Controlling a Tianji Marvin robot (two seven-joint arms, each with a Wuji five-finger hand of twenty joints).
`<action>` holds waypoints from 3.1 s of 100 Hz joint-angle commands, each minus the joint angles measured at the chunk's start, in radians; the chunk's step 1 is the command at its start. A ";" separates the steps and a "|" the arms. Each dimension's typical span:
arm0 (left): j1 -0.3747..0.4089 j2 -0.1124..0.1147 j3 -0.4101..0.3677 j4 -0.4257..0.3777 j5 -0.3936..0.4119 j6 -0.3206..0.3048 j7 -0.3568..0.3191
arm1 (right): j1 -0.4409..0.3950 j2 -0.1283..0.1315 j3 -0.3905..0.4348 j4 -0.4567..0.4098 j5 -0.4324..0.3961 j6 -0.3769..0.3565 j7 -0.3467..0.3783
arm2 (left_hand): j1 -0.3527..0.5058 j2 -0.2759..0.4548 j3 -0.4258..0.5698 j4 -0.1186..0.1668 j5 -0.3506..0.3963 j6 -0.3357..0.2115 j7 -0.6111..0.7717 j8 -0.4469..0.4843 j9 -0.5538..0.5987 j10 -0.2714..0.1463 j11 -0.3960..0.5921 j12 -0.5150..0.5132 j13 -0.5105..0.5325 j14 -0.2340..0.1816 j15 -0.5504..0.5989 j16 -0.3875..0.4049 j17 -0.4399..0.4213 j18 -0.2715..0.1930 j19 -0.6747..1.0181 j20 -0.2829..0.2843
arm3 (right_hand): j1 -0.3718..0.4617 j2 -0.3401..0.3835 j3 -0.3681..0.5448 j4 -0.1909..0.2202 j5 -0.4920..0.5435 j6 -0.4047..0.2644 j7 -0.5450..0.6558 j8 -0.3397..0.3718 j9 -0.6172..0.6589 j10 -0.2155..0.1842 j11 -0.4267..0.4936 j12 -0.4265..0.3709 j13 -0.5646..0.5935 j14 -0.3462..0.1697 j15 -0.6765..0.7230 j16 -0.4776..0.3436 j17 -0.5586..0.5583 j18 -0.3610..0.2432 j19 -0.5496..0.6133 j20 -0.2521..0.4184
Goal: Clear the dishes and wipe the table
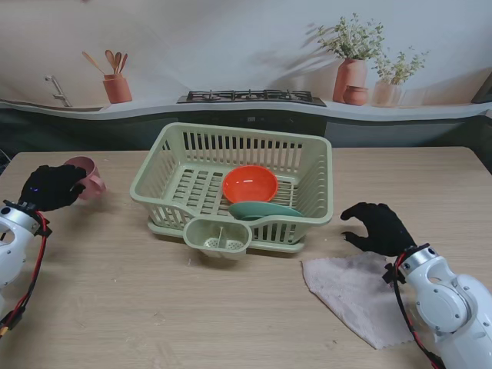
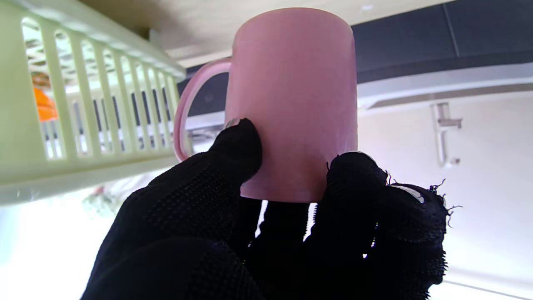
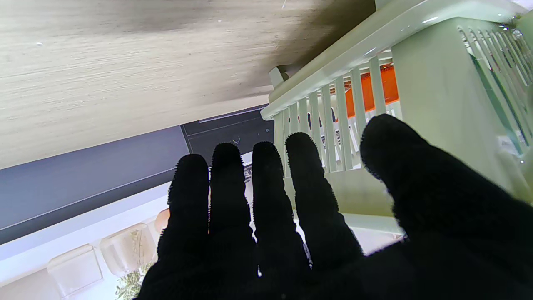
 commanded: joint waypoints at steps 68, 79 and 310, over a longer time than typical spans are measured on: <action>-0.121 -0.013 -0.014 -0.154 -0.205 -0.110 -0.283 | -0.006 -0.003 0.011 -0.003 0.000 -0.024 0.004 | 0.086 0.053 0.130 0.013 0.014 -0.126 0.242 0.103 0.084 0.097 0.186 0.093 0.035 0.025 0.060 0.049 0.017 0.032 0.017 0.014 | 0.008 0.006 0.021 0.044 0.007 -0.006 0.006 -0.001 0.006 -0.015 0.004 0.007 -0.005 -0.016 0.002 0.000 -0.011 -0.020 -0.007 0.011; -0.145 -0.013 0.005 -0.165 -0.241 -0.108 -0.328 | -0.006 -0.003 0.012 -0.002 0.000 -0.025 0.003 | 0.085 0.054 0.128 0.013 0.012 -0.127 0.241 0.102 0.084 0.095 0.186 0.092 0.035 0.022 0.060 0.049 0.017 0.032 0.016 0.014 | 0.008 0.006 0.021 0.043 0.006 -0.006 0.006 -0.001 0.007 -0.015 0.005 0.007 -0.005 -0.015 0.002 0.000 -0.012 -0.019 -0.007 0.010; -0.641 -0.070 0.801 0.023 -0.649 0.341 -0.646 | -0.013 -0.009 0.029 0.015 0.011 -0.022 -0.027 | 0.099 0.069 0.093 0.022 0.003 -0.124 0.230 0.101 0.073 0.097 0.189 0.090 0.029 0.012 0.061 0.052 0.009 0.032 0.018 0.008 | 0.010 0.008 0.019 0.044 0.010 -0.005 0.004 0.000 0.008 -0.013 0.004 0.008 -0.006 -0.015 0.001 0.000 -0.013 -0.022 -0.009 0.011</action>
